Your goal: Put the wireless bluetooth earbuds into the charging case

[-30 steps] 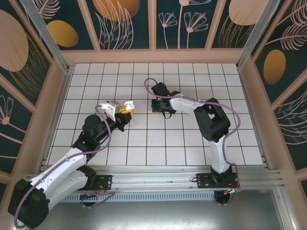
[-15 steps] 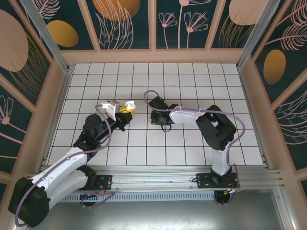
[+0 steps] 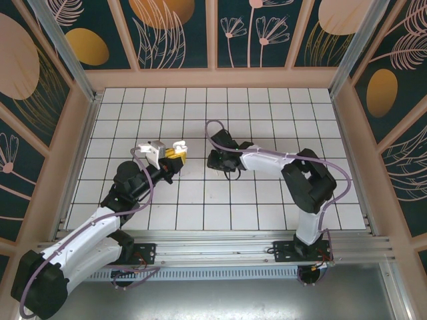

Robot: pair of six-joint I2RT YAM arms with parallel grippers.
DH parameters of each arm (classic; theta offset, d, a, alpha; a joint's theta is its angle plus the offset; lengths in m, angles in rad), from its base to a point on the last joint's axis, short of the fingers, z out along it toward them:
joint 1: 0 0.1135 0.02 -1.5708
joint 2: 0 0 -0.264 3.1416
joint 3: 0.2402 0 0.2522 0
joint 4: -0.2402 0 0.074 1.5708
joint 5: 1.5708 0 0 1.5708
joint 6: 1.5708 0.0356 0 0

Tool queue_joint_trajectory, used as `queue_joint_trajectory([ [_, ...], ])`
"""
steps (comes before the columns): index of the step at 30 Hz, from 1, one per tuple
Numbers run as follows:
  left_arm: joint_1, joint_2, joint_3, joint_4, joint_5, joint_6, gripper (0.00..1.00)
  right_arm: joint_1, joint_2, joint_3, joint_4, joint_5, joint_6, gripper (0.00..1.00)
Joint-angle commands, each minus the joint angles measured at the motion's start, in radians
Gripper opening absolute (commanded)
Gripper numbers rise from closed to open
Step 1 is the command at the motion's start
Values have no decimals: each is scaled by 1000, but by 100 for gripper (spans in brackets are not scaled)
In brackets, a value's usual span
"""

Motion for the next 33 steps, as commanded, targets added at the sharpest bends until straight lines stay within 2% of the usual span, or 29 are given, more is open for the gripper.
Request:
queue_joint_trajectory([
  [1,-1,-19,-9,23,-11,-11,19,-32,-42,-1,6,-105,-11,35],
  [6,-1,-25,-7,12,-19,-8,20,-64,-30,47,-80,-129,-122,35],
  [14,-1,-20,-4,3,-29,-9,20,-30,69,231,-341,-5,-187,38],
  [33,-1,-18,-2,-27,-34,12,20,30,245,384,-473,40,-190,36],
])
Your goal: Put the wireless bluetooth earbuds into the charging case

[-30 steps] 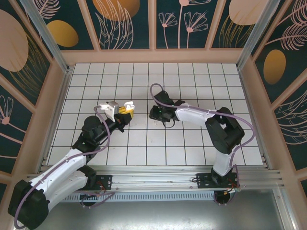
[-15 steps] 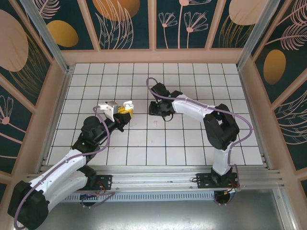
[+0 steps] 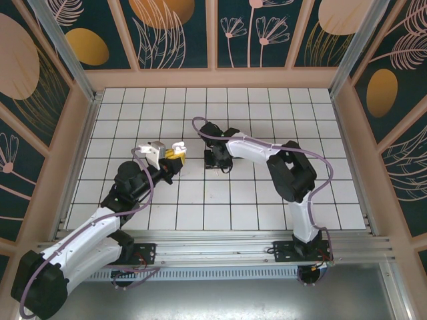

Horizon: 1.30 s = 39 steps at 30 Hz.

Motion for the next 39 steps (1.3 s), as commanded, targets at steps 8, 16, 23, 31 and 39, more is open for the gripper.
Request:
queue_joint_trajectory([
  [8,-1,-28,-9,-1,-20,14,20,11,54,53,-87,57,-27,35],
  [16,-1,-20,-5,2,-17,14,20,14,59,45,-93,64,-30,33],
  [23,-1,-17,-4,4,-16,11,21,16,68,34,-84,56,-36,33],
  [31,0,-18,-4,2,-20,3,21,16,84,37,-78,50,-47,31],
  [39,-1,-2,7,4,-17,2,21,13,81,42,-80,57,-55,21],
])
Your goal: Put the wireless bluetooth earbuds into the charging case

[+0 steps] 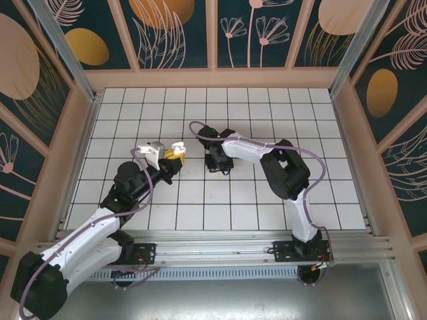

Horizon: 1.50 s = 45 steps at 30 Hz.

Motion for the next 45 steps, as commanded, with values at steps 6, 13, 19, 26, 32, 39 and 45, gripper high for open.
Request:
queue_joint_trajectory([
  [6,-1,37,29,13,5,0,21,5,-9,25,-26,16,-14,21],
  [13,-1,74,44,43,24,-11,20,-8,-81,33,-34,59,-15,21],
  [19,0,136,50,105,66,-20,20,-22,-150,49,-43,106,-10,21],
  [26,0,224,72,243,129,-36,19,-22,-259,111,-53,186,-5,21],
  [32,0,270,92,289,138,-3,19,-21,-384,96,21,234,-16,21],
  [39,-3,346,127,357,166,-39,19,-5,-545,2,169,265,-13,20],
  [45,-29,426,175,396,176,-55,19,0,-705,-171,355,278,-14,20],
])
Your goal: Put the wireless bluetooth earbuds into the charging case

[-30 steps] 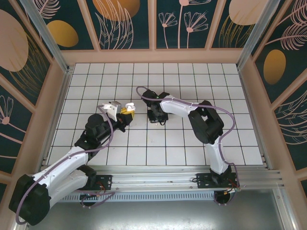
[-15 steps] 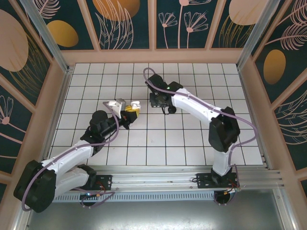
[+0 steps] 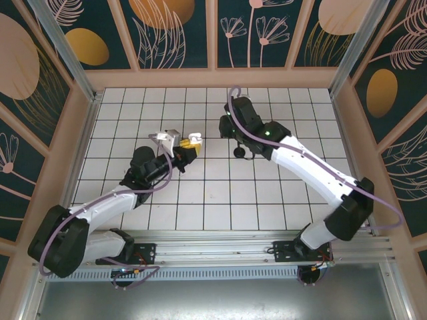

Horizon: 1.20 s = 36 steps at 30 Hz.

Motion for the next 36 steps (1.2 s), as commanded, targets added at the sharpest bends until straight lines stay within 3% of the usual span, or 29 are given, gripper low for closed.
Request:
queue_joint_trajectory([
  [1,-21,34,55,83,27,-16,19,6,-82,-72,141,30,-6,20],
  [15,-82,128,157,111,20,4,19,46,-100,-88,196,3,21,19],
  [36,-90,115,180,112,20,-8,19,96,-66,-99,188,-39,36,19],
])
